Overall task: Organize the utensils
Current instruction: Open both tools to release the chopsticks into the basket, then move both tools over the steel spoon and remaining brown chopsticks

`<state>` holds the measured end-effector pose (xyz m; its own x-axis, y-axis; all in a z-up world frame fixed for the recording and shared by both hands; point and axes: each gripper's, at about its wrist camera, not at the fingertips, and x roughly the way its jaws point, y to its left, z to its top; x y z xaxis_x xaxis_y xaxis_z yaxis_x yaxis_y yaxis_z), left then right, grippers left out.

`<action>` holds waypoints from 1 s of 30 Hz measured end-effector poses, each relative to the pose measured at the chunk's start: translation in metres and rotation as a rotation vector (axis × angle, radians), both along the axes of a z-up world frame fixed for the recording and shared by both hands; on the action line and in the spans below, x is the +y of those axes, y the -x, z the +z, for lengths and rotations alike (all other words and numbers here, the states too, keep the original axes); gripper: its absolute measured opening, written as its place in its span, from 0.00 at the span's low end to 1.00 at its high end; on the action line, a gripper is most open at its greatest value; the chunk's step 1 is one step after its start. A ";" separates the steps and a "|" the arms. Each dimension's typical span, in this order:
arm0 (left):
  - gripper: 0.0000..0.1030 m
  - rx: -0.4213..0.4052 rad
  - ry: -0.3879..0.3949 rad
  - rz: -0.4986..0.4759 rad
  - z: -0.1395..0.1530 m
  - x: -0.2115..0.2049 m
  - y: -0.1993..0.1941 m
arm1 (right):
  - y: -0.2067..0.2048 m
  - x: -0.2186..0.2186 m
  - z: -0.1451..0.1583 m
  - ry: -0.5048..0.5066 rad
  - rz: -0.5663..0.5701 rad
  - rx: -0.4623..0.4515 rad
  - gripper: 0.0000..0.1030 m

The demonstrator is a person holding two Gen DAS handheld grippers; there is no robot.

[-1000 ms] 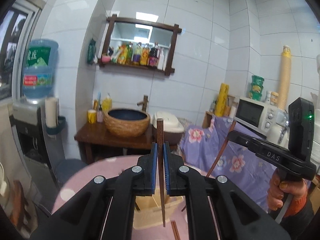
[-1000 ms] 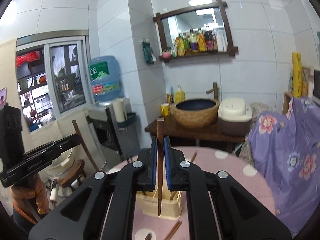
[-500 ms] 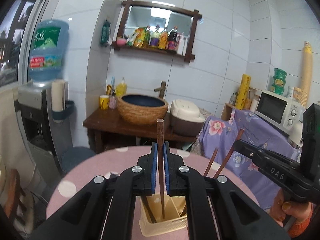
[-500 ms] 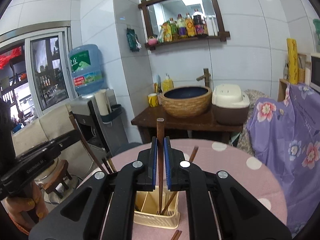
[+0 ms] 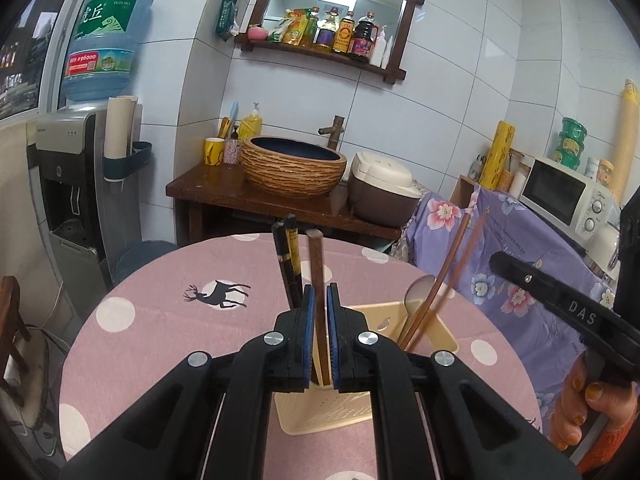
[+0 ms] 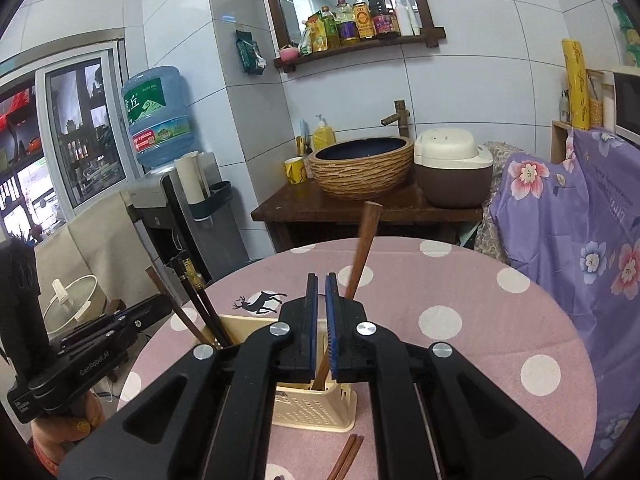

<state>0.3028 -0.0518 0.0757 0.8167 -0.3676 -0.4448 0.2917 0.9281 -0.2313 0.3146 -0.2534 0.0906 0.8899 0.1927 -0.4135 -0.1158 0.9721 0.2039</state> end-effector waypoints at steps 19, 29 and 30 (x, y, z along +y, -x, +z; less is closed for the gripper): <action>0.56 0.239 -0.102 -0.075 -0.106 0.004 0.091 | 0.096 0.006 -0.112 0.061 -0.009 0.213 0.52; 0.56 0.334 -0.165 -0.119 -0.142 -0.007 0.130 | 0.132 -0.007 -0.157 0.039 -0.095 0.270 0.65; 0.56 0.346 -0.172 -0.134 -0.145 -0.011 0.134 | 0.134 -0.009 -0.160 0.034 -0.102 0.280 0.65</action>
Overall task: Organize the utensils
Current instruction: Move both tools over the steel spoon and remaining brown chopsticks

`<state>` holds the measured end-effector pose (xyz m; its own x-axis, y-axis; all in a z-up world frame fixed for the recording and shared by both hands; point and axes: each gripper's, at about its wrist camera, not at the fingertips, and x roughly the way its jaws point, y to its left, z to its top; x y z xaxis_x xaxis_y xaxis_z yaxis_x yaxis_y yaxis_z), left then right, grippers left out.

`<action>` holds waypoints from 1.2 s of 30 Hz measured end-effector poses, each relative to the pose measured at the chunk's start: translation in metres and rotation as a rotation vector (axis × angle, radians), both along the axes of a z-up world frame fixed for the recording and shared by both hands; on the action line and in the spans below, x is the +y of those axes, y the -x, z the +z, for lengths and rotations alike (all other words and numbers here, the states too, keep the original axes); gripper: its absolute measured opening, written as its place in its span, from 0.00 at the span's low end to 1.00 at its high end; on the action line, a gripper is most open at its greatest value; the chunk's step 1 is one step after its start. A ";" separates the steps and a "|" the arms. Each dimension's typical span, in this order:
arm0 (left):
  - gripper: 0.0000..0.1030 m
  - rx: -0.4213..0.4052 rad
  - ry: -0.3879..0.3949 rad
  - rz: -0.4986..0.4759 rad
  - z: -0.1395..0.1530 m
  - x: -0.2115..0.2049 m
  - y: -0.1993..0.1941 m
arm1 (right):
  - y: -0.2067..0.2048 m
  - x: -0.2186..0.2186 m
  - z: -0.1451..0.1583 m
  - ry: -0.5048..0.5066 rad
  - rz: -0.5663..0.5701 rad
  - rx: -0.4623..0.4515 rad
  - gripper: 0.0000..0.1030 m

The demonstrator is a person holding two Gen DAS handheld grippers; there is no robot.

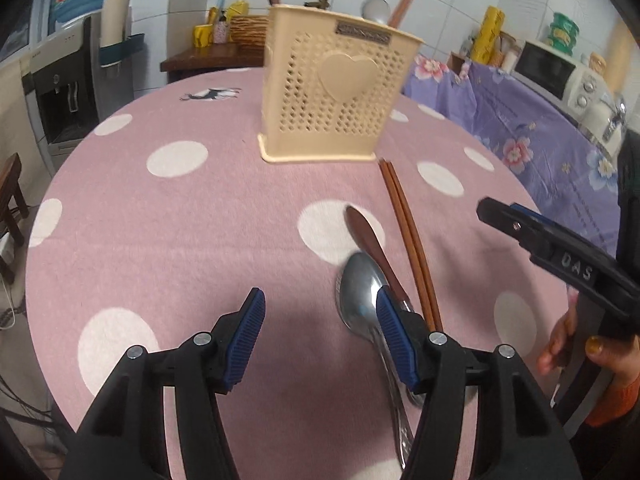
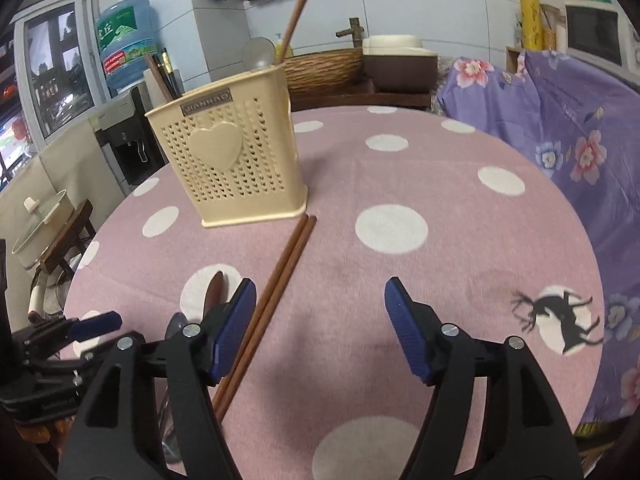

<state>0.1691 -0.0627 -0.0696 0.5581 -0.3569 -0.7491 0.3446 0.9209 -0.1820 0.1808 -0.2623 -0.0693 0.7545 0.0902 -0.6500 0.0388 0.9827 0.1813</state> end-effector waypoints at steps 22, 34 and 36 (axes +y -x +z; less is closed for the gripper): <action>0.32 -0.023 -0.211 -0.096 -0.018 -0.040 0.016 | 0.012 0.000 -0.008 -0.029 0.003 0.044 0.70; 0.14 -0.029 -0.221 -0.055 -0.017 -0.013 -0.015 | 0.006 0.009 -0.014 -0.023 0.030 0.088 0.71; 0.14 -0.025 -0.206 -0.025 -0.017 -0.002 -0.025 | 0.001 0.014 -0.018 -0.011 0.041 0.109 0.71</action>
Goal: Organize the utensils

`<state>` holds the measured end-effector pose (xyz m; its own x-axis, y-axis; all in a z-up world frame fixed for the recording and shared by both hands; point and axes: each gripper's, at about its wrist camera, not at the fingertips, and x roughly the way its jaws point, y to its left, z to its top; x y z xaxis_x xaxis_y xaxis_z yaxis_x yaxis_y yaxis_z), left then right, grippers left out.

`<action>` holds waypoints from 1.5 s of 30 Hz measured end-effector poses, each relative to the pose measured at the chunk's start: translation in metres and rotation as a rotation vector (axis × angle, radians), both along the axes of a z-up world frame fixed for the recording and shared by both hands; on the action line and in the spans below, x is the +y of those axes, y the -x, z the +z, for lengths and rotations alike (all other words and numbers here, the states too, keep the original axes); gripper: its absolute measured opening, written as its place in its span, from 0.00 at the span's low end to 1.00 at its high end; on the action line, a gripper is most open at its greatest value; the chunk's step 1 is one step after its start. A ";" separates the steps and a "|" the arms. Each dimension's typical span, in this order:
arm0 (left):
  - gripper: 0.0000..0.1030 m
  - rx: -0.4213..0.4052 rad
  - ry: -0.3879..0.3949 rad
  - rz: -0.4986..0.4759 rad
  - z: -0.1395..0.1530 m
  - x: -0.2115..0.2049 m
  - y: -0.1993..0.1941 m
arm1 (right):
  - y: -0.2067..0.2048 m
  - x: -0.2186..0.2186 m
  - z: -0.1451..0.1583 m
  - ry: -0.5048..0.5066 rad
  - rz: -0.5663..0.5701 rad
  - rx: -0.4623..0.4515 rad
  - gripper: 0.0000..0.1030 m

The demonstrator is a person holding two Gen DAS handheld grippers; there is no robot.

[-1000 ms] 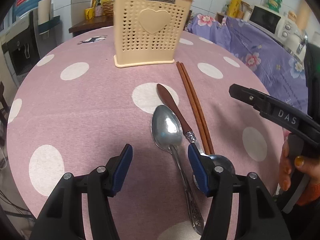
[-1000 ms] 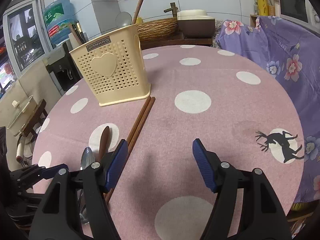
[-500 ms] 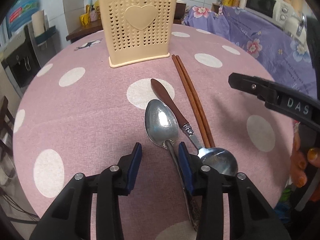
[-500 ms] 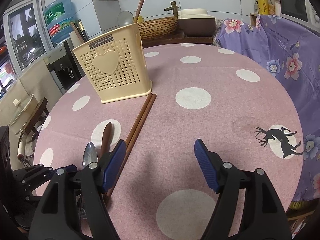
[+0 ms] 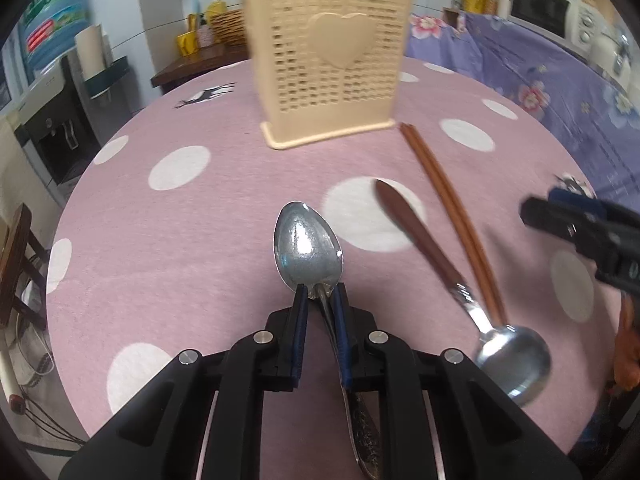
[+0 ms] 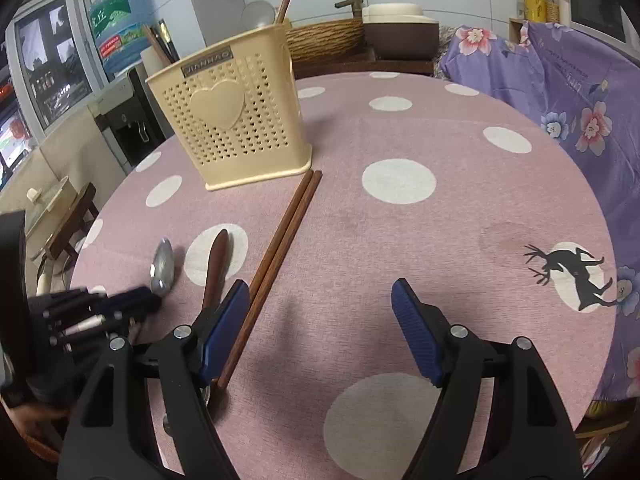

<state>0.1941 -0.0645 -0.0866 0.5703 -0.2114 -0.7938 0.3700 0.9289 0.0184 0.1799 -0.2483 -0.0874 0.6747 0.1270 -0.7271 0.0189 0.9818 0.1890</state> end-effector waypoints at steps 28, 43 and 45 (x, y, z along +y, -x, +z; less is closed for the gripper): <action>0.30 0.002 0.143 0.082 0.009 0.024 -0.006 | -0.030 -0.003 -0.003 0.002 -0.029 0.095 0.58; 0.55 0.005 0.090 0.155 0.001 0.010 -0.025 | -0.029 0.000 -0.001 0.010 -0.063 0.060 0.58; 0.55 0.005 0.081 0.160 0.001 0.007 -0.029 | -0.029 0.001 -0.003 0.009 -0.057 0.064 0.58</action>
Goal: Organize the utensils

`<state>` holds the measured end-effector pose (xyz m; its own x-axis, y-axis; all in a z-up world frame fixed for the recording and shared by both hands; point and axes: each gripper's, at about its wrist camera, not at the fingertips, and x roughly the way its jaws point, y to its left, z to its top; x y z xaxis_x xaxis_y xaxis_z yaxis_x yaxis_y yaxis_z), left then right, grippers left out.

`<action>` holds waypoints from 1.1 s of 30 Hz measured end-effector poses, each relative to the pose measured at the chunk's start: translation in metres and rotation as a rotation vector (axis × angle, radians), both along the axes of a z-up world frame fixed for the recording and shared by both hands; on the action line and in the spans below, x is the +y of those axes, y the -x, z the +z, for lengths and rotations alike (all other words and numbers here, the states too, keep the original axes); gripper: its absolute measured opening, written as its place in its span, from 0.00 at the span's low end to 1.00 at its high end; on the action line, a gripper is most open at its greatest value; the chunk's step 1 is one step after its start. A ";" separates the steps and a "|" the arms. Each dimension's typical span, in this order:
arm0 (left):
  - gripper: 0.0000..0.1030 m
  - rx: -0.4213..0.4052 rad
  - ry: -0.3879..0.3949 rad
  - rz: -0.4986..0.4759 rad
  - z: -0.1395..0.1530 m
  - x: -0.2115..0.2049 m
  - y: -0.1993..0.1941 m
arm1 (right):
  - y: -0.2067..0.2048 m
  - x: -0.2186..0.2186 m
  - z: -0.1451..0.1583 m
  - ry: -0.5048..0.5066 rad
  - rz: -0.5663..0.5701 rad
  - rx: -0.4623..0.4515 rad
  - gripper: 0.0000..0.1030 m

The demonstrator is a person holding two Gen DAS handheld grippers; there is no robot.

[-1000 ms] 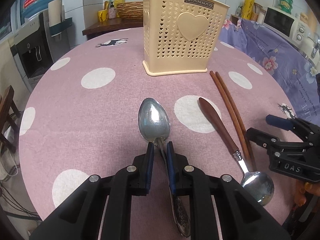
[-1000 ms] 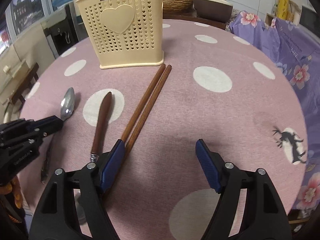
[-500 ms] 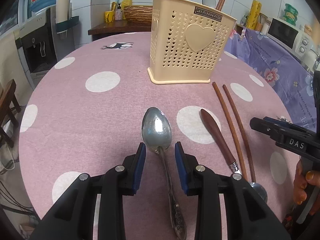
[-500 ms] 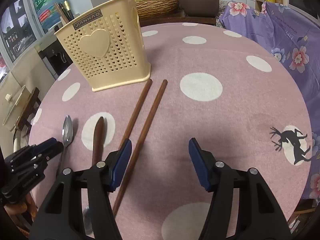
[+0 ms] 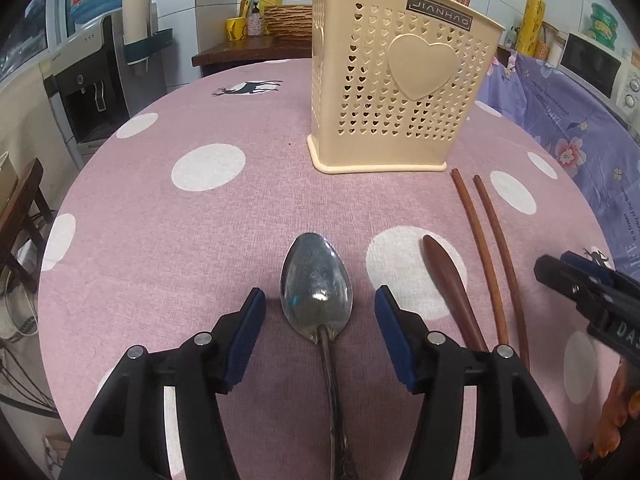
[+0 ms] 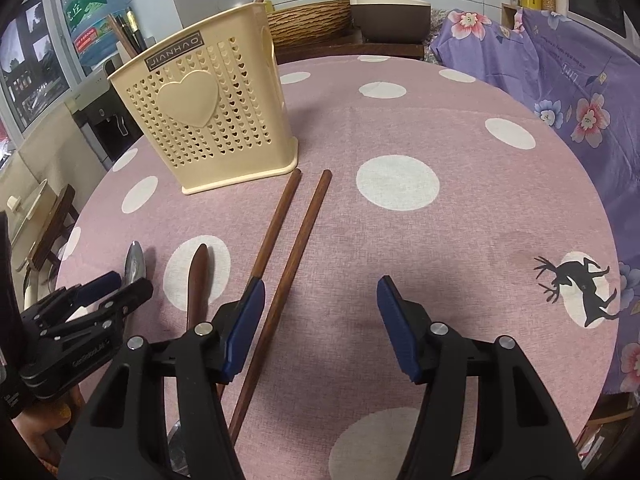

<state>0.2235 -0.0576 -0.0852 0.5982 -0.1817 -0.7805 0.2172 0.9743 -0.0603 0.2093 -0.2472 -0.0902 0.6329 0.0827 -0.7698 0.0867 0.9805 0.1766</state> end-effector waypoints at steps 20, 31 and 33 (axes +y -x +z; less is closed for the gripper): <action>0.36 -0.153 0.070 -0.046 0.056 0.002 0.002 | -0.046 -0.001 -0.003 -0.034 -0.006 0.064 0.46; 0.36 -0.253 0.118 -0.043 0.085 0.008 0.008 | -0.091 0.007 -0.014 0.065 -0.103 0.102 0.27; 0.36 -0.253 0.129 -0.045 0.085 0.010 0.008 | -0.097 0.011 -0.014 0.089 -0.109 0.104 0.26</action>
